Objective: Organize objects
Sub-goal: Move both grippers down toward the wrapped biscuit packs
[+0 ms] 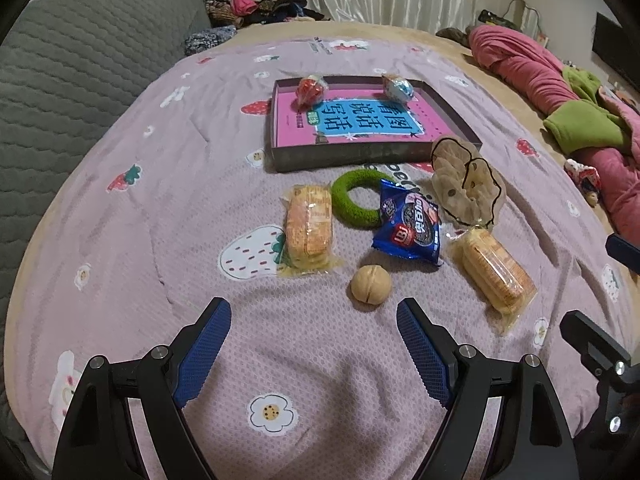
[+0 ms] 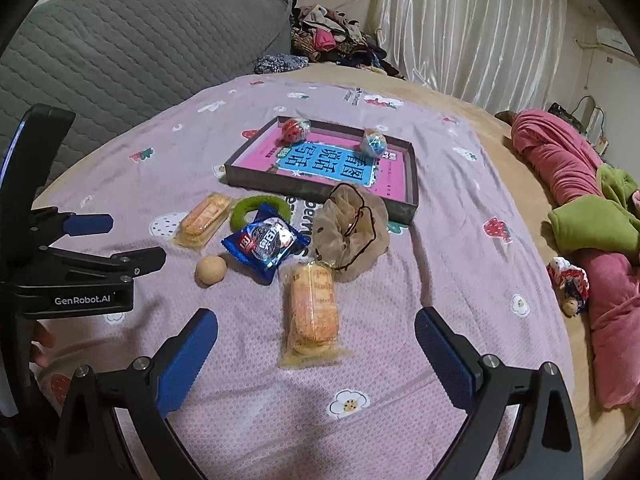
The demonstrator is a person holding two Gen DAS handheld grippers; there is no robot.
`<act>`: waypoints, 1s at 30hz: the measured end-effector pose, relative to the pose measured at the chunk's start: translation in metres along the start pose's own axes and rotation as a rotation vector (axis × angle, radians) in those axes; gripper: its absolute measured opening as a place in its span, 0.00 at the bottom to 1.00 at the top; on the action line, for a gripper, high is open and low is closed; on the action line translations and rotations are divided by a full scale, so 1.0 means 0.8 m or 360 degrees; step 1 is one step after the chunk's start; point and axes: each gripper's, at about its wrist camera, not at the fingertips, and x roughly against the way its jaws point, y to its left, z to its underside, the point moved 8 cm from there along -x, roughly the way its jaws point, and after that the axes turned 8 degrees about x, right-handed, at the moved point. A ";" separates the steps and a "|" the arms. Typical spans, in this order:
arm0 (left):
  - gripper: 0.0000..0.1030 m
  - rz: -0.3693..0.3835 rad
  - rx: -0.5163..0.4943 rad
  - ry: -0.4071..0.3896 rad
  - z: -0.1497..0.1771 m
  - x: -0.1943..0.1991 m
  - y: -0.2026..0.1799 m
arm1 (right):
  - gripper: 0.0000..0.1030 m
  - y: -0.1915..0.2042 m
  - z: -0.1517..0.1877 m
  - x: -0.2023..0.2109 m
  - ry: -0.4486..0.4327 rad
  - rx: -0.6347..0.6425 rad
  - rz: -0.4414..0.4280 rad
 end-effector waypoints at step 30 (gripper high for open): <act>0.83 0.0045 0.0047 0.0044 -0.007 -0.059 0.013 | 0.97 0.008 0.017 -0.064 0.0129 -0.0008 -0.0010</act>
